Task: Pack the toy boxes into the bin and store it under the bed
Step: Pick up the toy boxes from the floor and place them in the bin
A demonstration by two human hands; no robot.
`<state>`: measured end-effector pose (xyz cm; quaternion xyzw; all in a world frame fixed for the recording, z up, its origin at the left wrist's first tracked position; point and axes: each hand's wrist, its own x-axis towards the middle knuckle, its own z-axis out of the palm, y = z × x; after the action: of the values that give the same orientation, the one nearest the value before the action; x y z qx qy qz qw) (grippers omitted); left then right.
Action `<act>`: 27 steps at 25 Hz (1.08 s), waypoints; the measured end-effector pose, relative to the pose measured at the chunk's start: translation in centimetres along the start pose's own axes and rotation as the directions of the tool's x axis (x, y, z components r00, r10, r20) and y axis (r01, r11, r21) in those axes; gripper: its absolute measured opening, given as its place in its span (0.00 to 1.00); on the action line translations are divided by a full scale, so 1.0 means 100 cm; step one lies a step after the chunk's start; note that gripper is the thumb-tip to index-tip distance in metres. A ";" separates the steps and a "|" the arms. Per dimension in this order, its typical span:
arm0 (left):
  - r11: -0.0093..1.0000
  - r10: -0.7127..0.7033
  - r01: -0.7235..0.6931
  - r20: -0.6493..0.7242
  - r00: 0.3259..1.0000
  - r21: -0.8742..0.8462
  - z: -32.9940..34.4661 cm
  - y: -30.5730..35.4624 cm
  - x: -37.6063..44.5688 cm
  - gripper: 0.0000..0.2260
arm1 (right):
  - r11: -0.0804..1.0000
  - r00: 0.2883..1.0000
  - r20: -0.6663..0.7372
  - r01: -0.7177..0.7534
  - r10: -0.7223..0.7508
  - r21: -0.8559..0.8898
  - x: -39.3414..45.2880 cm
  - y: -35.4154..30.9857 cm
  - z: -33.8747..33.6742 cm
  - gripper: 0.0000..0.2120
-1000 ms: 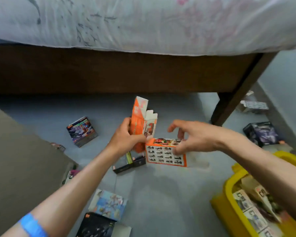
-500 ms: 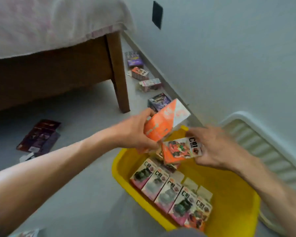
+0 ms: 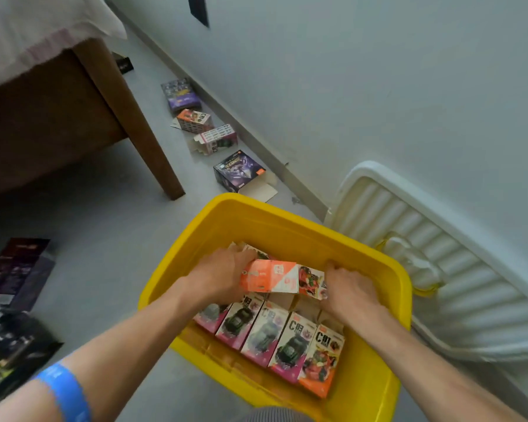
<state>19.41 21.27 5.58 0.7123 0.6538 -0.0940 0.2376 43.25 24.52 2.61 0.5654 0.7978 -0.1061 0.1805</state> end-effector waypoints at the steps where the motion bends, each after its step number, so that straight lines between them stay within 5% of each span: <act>1: 1.000 0.001 -0.001 0.005 1.000 0.022 -0.001 -0.006 -0.002 0.27 | 1.000 1.000 0.018 0.003 -0.003 -0.019 0.003 -0.005 0.002 0.24; 6: 0.990 -0.114 0.124 -0.138 0.984 0.069 0.008 -0.014 -0.003 0.24 | 0.995 0.998 -0.022 0.050 -0.052 -0.083 0.003 -0.016 0.010 0.22; 9: 0.976 -0.153 0.178 -0.192 0.969 0.122 0.015 -0.013 -0.004 0.21 | 0.991 0.994 0.102 0.053 -0.041 -0.123 0.011 -0.011 0.015 0.21; 17: 0.900 -0.434 0.435 -0.044 0.900 0.010 0.038 -0.023 -0.018 0.32 | 0.998 0.982 0.188 0.029 -0.018 -0.058 0.016 -0.013 0.028 0.30; 22: 0.889 -0.454 0.452 -0.015 0.891 -0.069 0.050 -0.026 -0.024 0.36 | 0.999 0.998 0.019 0.053 -0.053 0.003 0.012 -0.012 0.021 0.20; 25: 0.886 -0.461 0.460 0.012 0.888 -0.059 0.041 -0.024 -0.025 0.37 | 0.998 0.979 0.200 0.059 -0.052 -0.030 0.006 -0.011 0.021 0.12; 27: 0.910 -0.414 0.414 -0.018 0.910 0.017 0.027 -0.023 -0.025 0.32 | 0.995 0.987 0.130 0.097 -0.099 0.016 0.001 -0.022 0.015 0.04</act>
<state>17.28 17.83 3.83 0.5606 0.7905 -0.1439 0.2004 41.40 23.35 1.13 0.5182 0.8106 -0.1554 0.2241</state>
